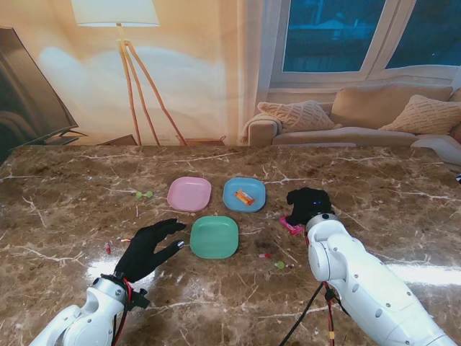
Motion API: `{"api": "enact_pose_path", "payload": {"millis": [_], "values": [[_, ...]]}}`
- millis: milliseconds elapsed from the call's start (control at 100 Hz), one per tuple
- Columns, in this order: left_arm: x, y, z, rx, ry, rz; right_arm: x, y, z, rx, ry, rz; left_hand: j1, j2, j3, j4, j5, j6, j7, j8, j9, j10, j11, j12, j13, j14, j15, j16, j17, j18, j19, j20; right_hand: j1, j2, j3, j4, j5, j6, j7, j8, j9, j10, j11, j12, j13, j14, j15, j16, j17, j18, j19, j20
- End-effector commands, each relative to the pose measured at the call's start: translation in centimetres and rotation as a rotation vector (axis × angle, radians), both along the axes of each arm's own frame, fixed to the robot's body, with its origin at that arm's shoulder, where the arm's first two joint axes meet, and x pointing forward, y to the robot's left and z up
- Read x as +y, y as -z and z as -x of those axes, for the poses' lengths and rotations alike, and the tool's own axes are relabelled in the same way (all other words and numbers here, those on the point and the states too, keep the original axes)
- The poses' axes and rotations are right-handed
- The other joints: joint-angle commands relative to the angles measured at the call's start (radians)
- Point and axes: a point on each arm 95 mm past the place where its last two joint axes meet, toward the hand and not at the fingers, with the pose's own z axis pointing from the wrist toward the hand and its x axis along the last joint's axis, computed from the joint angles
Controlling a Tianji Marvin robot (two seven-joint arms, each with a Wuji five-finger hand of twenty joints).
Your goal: Portion candies into small dishes
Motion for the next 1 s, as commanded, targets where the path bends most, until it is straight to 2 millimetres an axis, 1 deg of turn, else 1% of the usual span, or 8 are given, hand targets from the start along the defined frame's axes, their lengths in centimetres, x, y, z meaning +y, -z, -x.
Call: {"api": "enact_pose_path", "payload": {"millis": [0, 220, 490, 740, 800, 830, 890, 990], "values": [[-0.1, 0.4, 0.3, 0.008, 0.004, 0.000, -0.8, 2.1, 0.9, 0.062, 0.037, 0.006, 0.008, 0.033, -0.021, -0.024, -0.001, -0.015, 0.004, 0.014, -0.029, 0.003, -0.009, -0.015, -0.008, -0.021, -0.021, -0.008, -0.006, -0.011, -0.012, -0.004, -0.057, -0.033, -0.001, 0.004, -0.018, 0.032, -0.011, -0.017, -0.026, 0.018, 0.041, 0.047, -0.042, 0.006, 0.052, 0.052, -0.014, 0.008, 0.004, 0.026], [-0.2, 0.4, 0.2, 0.010, 0.007, 0.000, -1.0, 3.7, 1.2, 0.093, 0.067, 0.006, 0.009, 0.034, -0.021, -0.024, 0.005, -0.018, 0.007, 0.015, -0.029, -0.001, -0.008, -0.015, -0.008, -0.024, -0.021, -0.009, -0.006, -0.012, -0.012, -0.004, -0.075, -0.070, 0.019, -0.010, 0.007, 0.055, 0.007, -0.043, -0.040, 0.018, 0.196, 0.248, -0.083, -0.002, 0.240, 0.194, -0.024, 0.013, 0.042, 0.049], [-0.2, 0.5, 0.3, 0.019, 0.010, -0.003, -1.0, 5.4, 0.9, 0.113, 0.102, 0.001, 0.010, 0.035, -0.023, -0.026, 0.016, -0.026, 0.015, 0.019, -0.028, -0.001, -0.009, -0.016, -0.009, -0.024, -0.021, -0.010, -0.008, -0.013, -0.015, -0.006, -0.074, -0.055, 0.018, -0.018, -0.002, 0.064, 0.000, -0.064, -0.066, 0.012, 0.285, 0.383, -0.117, -0.014, 0.292, 0.236, -0.047, 0.017, 0.043, 0.056], [-0.1, 0.4, 0.2, 0.020, 0.009, -0.004, -1.0, 6.3, 0.8, 0.108, 0.092, 0.012, 0.011, 0.037, -0.023, -0.026, 0.019, -0.029, 0.020, 0.022, -0.033, 0.002, -0.011, -0.016, -0.012, -0.022, -0.022, -0.010, -0.008, -0.012, -0.016, -0.006, 0.078, -0.149, 0.077, -0.018, 0.147, -0.095, 0.156, 0.020, -0.051, -0.034, 0.341, 0.454, -0.122, -0.032, 0.318, 0.248, -0.051, 0.013, 0.047, 0.073], [-0.1, 0.4, 0.2, 0.020, 0.010, -0.005, -1.1, 6.5, 0.8, 0.112, 0.086, 0.017, 0.011, 0.036, -0.024, -0.026, 0.017, -0.030, 0.020, 0.022, -0.032, 0.001, -0.010, -0.016, -0.011, -0.022, -0.022, -0.010, -0.008, -0.011, -0.016, -0.006, 0.138, -0.177, 0.070, -0.105, 0.168, -0.129, 0.216, 0.013, -0.053, -0.038, 0.337, 0.459, -0.125, -0.034, 0.317, 0.248, -0.052, 0.013, 0.045, 0.076], [-0.1, 0.4, 0.2, 0.021, 0.011, -0.005, -1.1, 6.7, 0.9, 0.113, 0.084, 0.019, 0.011, 0.036, -0.023, -0.026, 0.017, -0.032, 0.020, 0.023, -0.032, 0.001, -0.010, -0.016, -0.012, -0.023, -0.022, -0.010, -0.008, -0.011, -0.016, -0.006, 0.161, -0.185, 0.070, -0.133, 0.160, -0.139, 0.283, -0.045, -0.055, -0.040, 0.334, 0.460, -0.129, -0.035, 0.315, 0.248, -0.055, 0.012, 0.041, 0.077], [-0.1, 0.4, 0.2, 0.022, 0.012, -0.005, -1.2, 6.9, 0.9, 0.114, 0.081, 0.018, 0.011, 0.037, -0.024, -0.026, 0.016, -0.032, 0.020, 0.023, -0.033, 0.001, -0.010, -0.016, -0.013, -0.023, -0.023, -0.010, -0.009, -0.011, -0.016, -0.006, 0.194, -0.189, 0.066, -0.150, 0.159, -0.156, 0.318, -0.058, -0.060, -0.041, 0.329, 0.458, -0.137, -0.035, 0.311, 0.248, -0.061, 0.011, 0.036, 0.077], [-0.2, 0.5, 0.3, 0.023, 0.013, -0.003, -1.2, 7.3, 1.0, 0.119, 0.083, 0.012, 0.011, 0.037, -0.025, -0.026, 0.016, -0.032, 0.021, 0.023, -0.034, 0.002, -0.011, -0.017, -0.014, -0.021, -0.023, -0.010, -0.009, -0.010, -0.017, -0.007, 0.242, -0.206, 0.059, -0.163, 0.168, -0.177, 0.446, -0.171, -0.107, -0.039, 0.285, 0.424, -0.210, -0.034, 0.285, 0.246, -0.105, 0.002, 0.001, 0.086]]}}
